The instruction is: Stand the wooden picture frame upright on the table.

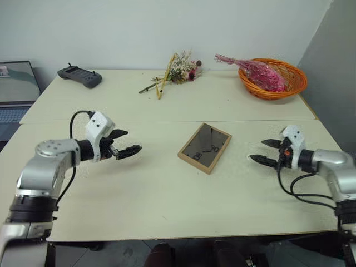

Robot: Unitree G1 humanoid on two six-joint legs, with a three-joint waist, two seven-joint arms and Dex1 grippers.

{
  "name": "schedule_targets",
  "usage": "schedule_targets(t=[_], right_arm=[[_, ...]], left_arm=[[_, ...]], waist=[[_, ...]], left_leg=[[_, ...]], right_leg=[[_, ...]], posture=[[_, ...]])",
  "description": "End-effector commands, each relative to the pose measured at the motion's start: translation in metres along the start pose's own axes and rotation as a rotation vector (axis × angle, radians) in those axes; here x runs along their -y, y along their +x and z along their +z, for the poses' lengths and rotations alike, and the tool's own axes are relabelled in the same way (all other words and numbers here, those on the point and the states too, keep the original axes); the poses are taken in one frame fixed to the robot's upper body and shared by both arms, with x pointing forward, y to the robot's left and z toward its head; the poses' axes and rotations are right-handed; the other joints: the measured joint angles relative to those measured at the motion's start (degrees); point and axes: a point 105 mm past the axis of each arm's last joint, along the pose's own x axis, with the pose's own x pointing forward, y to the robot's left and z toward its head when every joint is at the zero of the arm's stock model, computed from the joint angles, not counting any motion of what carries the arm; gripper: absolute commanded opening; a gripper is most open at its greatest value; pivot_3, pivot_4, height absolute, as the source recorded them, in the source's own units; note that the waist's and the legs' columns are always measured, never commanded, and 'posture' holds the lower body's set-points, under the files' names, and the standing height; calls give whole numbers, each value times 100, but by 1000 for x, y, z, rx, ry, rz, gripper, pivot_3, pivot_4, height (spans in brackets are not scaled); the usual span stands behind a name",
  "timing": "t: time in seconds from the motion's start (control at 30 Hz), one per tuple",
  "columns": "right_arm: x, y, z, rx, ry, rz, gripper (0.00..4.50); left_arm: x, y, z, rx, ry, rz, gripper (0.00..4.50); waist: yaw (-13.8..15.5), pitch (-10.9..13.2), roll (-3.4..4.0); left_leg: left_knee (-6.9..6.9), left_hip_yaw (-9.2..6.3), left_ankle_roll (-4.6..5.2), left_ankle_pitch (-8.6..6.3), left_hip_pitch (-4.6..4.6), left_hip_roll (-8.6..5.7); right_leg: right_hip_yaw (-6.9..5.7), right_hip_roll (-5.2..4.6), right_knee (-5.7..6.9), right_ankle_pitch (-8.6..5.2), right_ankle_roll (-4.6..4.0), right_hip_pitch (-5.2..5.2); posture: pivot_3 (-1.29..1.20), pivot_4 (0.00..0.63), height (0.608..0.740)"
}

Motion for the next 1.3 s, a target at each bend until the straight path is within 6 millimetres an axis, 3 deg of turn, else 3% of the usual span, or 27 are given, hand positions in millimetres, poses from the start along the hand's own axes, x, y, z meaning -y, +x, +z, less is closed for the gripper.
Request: schedule_targets(t=[0.03,0.27,0.4,0.67,0.83,1.0,1.3], right_arm=[[3,-5,28,40,-18,57,4469],[18,4,24,-11,-73,-19,4469],[24,13,20,-16,-87,-69,4500],[28,39,17,-24,-100,-130,2535],[18,72,22,-6,-112,-126,1370],[10,99,26,3,-130,-153,69],[-13,130,45,51,-163,-106,26]], left_arm=[[-5,4,10,-14,69,-44,4500],[-13,31,9,-12,138,-58,4500],[-15,49,11,26,149,-66,3865],[1,89,20,72,188,-143,2109],[26,114,12,57,228,-221,1063],[46,127,7,69,214,-267,0],[82,116,-4,32,226,-387,0]], waist=[[-2,1,2],[8,1,1],[17,1,1],[7,0,0],[-22,0,0],[-33,-1,0],[-139,-1,1]], left_leg=[[-1,0,0,0,0,0],[5,7,-1,1,-9,0],[15,7,-2,1,-27,-2],[16,10,-4,3,-28,-2],[15,11,-8,5,-28,-1],[15,10,-17,11,-29,0],[14,9,-26,16,-28,0]], right_leg=[[0,1,0,0,0,0],[2,0,-5,0,1,-2],[-1,-5,1,0,1,-16],[2,-5,4,1,1,-21],[4,-4,6,1,0,-24],[5,-4,7,1,0,-26],[10,-4,8,1,0,-26]], posture=[[0,150,740],[0,150,740],[0,150,740],[0,150,740],[0,150,740],[0,150,740],[0,150,740]])
